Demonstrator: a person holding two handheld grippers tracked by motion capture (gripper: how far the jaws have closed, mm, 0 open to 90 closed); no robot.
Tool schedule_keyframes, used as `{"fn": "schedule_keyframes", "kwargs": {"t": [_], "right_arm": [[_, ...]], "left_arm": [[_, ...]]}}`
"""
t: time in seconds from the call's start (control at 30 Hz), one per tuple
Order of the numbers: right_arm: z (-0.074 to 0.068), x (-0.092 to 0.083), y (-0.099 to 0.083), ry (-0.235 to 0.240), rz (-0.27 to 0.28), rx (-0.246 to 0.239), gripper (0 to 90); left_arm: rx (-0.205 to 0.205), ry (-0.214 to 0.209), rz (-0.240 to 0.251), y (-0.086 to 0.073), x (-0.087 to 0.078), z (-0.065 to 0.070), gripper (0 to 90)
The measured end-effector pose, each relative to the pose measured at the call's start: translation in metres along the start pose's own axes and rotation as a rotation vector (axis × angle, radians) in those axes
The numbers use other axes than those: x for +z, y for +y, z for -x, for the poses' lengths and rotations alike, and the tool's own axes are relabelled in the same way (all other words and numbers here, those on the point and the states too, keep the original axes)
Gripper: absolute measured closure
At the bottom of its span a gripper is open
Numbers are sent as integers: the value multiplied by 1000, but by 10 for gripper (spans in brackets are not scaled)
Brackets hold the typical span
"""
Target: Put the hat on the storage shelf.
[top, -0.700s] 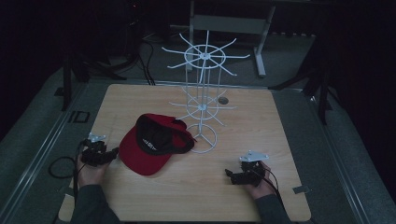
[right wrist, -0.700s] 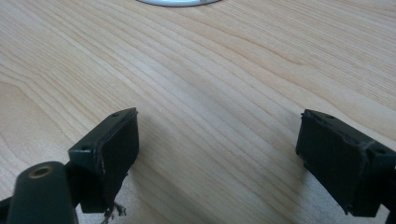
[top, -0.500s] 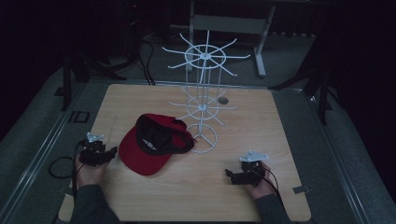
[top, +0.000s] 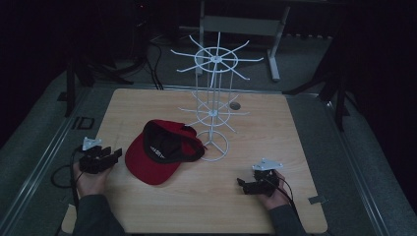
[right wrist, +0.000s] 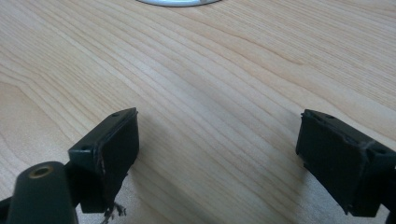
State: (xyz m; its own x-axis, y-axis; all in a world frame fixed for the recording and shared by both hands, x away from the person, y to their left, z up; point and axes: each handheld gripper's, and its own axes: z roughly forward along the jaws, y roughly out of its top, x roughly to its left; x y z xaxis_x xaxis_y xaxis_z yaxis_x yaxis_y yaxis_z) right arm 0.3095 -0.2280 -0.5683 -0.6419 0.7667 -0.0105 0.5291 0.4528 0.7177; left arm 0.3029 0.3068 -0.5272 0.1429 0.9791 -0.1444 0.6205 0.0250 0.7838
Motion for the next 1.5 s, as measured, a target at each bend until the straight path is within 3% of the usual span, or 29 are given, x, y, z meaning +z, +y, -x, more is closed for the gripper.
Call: {"fn": "schedule_keyframes", "kwargs": {"t": [0.17,0.27,0.33,0.5,0.73,1.1,1.23,1.33,1.47,1.5], "right_arm": [[0,0,0,0,0,0,131],[0,0,0,0,1,-1,131],[0,0,0,0,0,0,131],[0,0,0,0,0,0,131],[0,0,0,0,0,-1,131],[0,0,0,0,0,0,131],[0,0,0,0,0,0,131],[0,0,0,0,0,0,131],[0,0,0,0,0,0,131],[0,0,0,0,0,0,131]], "left_arm": [[20,-16,35,5,-5,7,515],[29,-51,51,7,-6,12,507],[42,-87,54,8,-5,15,506],[75,-127,34,10,-1,23,517],[87,-208,-21,9,6,26,536],[141,-239,-109,8,8,33,602],[150,-277,-137,7,6,35,604],[169,-339,-184,5,9,40,604],[188,-369,-221,5,14,47,593],[208,-384,-248,3,18,52,593]]}}
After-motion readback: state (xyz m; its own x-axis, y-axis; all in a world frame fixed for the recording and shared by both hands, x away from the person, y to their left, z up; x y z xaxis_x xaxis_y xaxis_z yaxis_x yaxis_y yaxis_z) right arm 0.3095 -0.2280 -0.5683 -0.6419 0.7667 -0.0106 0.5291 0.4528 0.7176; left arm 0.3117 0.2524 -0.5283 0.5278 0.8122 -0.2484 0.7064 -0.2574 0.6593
